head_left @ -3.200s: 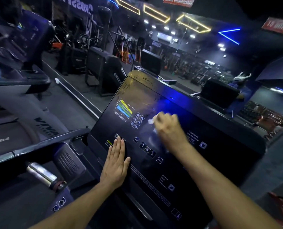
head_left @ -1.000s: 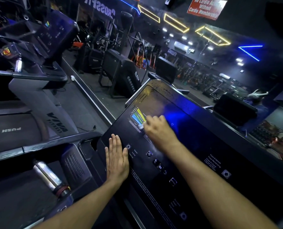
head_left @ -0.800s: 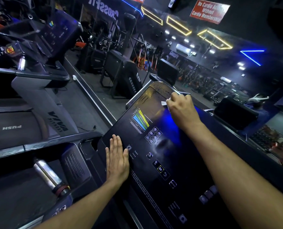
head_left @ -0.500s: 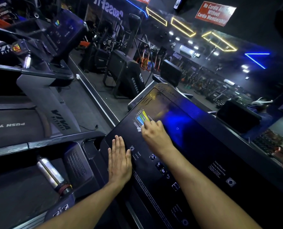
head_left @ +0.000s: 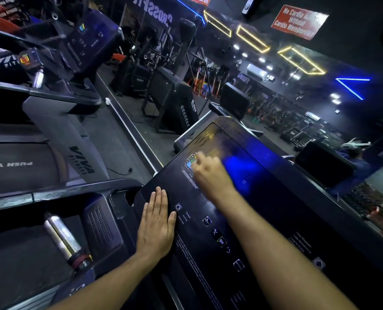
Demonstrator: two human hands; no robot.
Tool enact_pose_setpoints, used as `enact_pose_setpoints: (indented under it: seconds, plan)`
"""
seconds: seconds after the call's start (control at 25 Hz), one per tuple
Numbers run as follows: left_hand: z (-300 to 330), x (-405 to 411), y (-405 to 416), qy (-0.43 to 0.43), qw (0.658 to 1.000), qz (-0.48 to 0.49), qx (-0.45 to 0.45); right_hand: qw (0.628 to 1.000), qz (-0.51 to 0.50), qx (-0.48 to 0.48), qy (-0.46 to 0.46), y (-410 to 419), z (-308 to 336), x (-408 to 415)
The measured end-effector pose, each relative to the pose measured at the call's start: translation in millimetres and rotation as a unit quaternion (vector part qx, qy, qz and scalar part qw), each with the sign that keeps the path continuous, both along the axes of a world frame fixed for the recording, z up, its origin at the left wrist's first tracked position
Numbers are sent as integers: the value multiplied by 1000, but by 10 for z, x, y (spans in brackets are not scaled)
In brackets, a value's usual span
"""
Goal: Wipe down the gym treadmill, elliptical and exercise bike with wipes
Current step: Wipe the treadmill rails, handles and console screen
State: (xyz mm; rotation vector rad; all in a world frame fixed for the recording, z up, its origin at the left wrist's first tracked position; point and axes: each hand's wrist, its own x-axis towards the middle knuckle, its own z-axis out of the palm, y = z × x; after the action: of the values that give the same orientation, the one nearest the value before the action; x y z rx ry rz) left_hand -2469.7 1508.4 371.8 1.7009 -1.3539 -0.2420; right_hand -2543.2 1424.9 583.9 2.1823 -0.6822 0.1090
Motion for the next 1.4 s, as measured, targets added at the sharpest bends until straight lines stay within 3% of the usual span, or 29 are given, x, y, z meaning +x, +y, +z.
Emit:
enact_pose_setpoints:
  seconds: [0.08,0.2,0.36,0.44,0.56,0.72,0.8,1.0,1.12,1.28,1.4]
  plan:
    - [-11,11,-3,3,1000,-6,-1,996,9,51,67,83,-410,144]
    - [-3,21,8,15,1000,-14,-4,996,24,47,68,-49,-187,164]
    - [-3,24,16,27,999,-17,-5,996,-8,-84,-43,-490,658,-2]
    - [-10,34,7,25,999,-20,-3,993,-19,-93,-68,-599,794,-24]
    - [-39,31,-10,23,1000,-20,-6,996,-25,-79,-27,-524,399,165]
    - [-77,48,-48,6,1000,-23,1,997,59,14,54,-239,-374,477]
    - [-77,71,-31,4,999,-35,6,995,47,25,87,-222,-387,517]
    - [-27,197,75,10,995,-98,13,996,16,-58,-67,-549,479,314]
    - [-29,346,152,-10,988,-153,29,988,19,-60,-140,-567,664,261]
    - [14,711,248,-57,966,-246,49,988,-24,-57,-143,-522,501,295]
    - [-134,1101,314,-104,963,-244,54,994,-17,-14,-111,-371,180,204]
